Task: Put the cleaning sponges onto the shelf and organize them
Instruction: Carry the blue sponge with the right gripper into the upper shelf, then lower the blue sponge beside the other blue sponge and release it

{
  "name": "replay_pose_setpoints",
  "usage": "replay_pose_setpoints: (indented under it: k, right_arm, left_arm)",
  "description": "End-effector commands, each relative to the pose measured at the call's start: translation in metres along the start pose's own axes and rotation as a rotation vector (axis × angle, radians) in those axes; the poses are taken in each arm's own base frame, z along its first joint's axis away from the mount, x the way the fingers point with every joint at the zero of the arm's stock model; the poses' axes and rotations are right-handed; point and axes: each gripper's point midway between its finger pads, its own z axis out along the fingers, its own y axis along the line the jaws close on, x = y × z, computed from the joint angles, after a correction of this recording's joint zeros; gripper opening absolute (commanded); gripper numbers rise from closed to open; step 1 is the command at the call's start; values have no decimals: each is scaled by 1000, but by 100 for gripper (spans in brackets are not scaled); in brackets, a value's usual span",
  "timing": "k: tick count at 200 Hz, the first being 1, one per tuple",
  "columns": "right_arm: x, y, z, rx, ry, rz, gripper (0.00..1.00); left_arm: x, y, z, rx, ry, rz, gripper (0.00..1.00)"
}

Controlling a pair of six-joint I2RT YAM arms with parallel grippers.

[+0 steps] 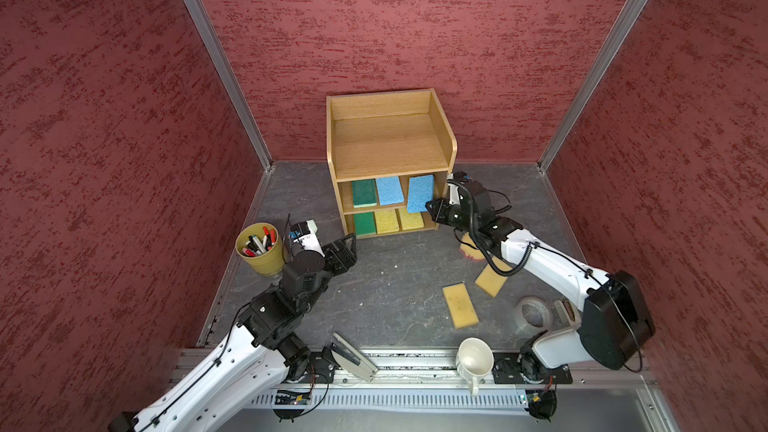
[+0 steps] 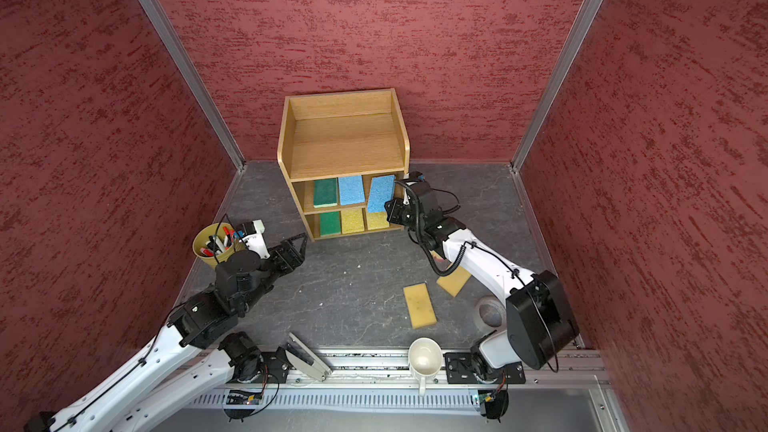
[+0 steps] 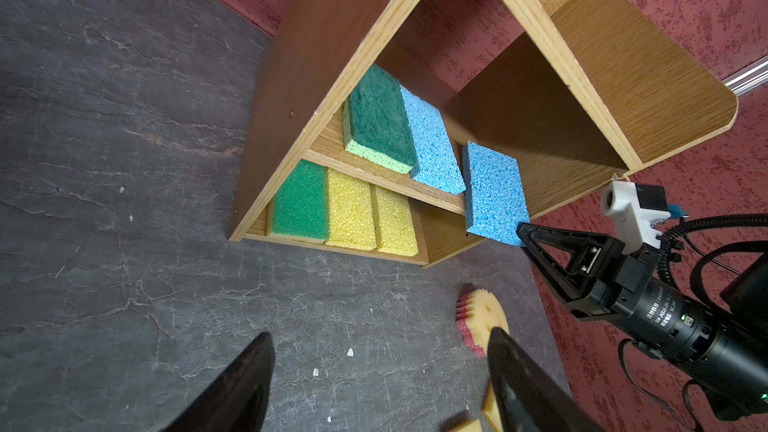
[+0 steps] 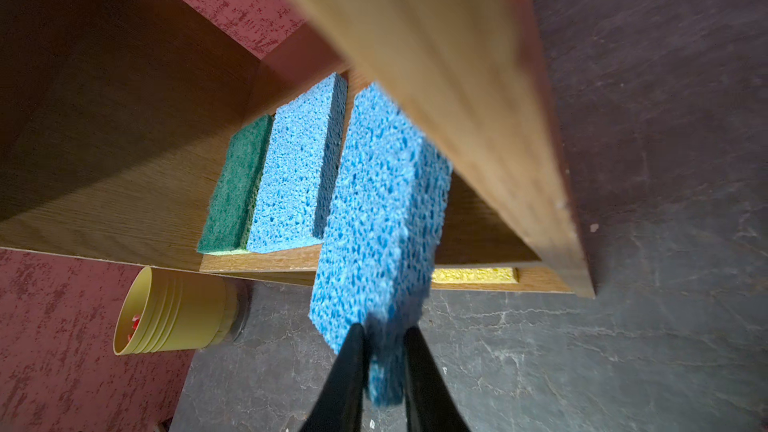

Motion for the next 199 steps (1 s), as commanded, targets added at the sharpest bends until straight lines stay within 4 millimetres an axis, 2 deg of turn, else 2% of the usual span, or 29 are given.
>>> replay_pose_setpoints:
  k: [1, 10, 15, 45, 68, 95, 99, 107, 124, 134, 170, 199]
  right_arm:
    - [-27, 2, -4, 13, -102, 1, 24]
    - [-27, 0, -4, 18, -107, 1, 25]
    - [-34, 7, -13, 1, -131, -1, 27]
    - [-35, 6, -17, 0, -148, 7, 44]
    - [-35, 4, -19, 3, -158, 12, 50]
    - [-33, 0, -25, 18, -162, 9, 51]
    - [-33, 1, -27, 14, -163, 9, 50]
    - [-31, 3, -30, 1, -160, 5, 40]
    - [-21, 4, -34, -16, -123, 6, 10]
    - [-12, 5, -35, -32, -81, 15, 1]
    - [29, 2, -25, -90, 61, 68, 0]
    - [42, -10, -11, -63, 97, 88, 0]
  left_arm:
    - [2, 3, 1, 0, 3, -13, 81]
    - [2, 3, 1, 2, 3, -15, 81]
    - [2, 2, 2, 4, 5, -16, 81]
    - [4, 1, 3, 9, 14, -17, 81]
    - [3, 0, 3, 9, 12, -18, 81]
    - [3, 0, 4, 7, 14, -18, 81]
    - [3, 0, 3, 8, 14, -17, 81]
    - [2, 0, 3, 8, 13, -17, 81]
    - [2, 0, 4, 5, 12, -15, 81]
    - [2, 0, 4, 0, 11, -16, 81]
    - [0, 3, 6, -15, 11, -22, 81]
    - [-2, 2, 7, -14, 13, -28, 81]
